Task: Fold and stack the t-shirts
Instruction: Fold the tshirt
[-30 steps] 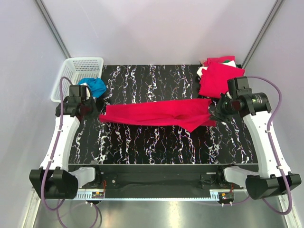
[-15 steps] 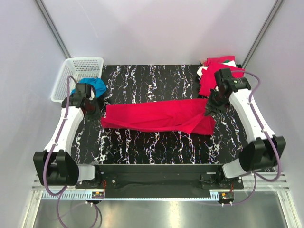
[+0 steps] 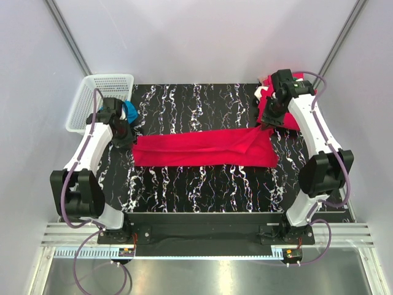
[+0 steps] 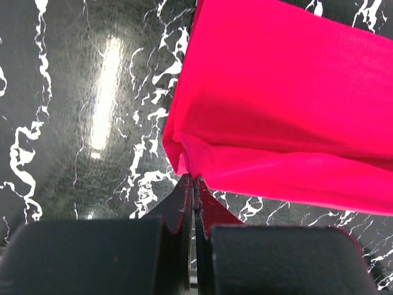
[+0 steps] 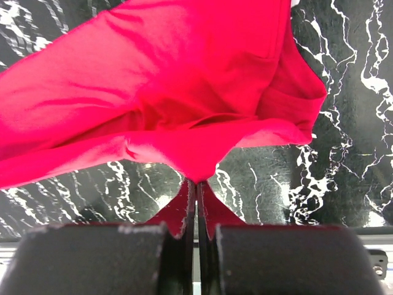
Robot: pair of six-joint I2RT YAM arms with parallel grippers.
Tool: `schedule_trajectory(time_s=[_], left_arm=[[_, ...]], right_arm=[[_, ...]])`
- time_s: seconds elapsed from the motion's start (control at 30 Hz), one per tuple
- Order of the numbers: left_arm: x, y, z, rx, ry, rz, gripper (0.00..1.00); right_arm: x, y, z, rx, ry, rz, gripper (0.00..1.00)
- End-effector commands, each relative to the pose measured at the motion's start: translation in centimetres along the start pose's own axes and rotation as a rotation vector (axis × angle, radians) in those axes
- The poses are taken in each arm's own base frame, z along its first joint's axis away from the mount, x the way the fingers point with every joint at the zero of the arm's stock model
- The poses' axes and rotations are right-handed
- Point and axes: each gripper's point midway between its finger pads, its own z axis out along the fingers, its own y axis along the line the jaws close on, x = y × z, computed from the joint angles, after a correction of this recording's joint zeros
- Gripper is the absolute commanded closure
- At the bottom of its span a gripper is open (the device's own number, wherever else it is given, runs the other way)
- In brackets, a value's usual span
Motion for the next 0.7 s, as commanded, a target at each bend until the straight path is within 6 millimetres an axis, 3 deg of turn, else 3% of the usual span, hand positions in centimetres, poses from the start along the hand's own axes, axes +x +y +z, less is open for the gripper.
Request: schedule_trajectory(time_s=[0.0, 0.27, 0.53, 0.67], left_arm=[[-2.4, -0.6, -0.2, 0.011, -0.054, 0.019, 1.00], [-2.6, -0.4, 0.1, -0.011, -0.040, 0.017, 1.00], [-2.0, 1.2, 1.2, -0.114, 0.024, 0.010, 1.00], [-2.1, 0.3, 1.8, -0.130, 0.060, 0.056, 1.00]], right_arm=[[-0.9, -0.3, 0.7, 0.024, -0.011, -0.032, 1.00], [-0.7, -0.7, 3.3, 0.057, 0.031, -0.040, 1.00], [-1.3, -1.9, 4.3, 0.126, 0.016, -0.051, 1.00], [-1.3, -2.1, 5.3, 0.137, 0.026, -0.049, 1.00]])
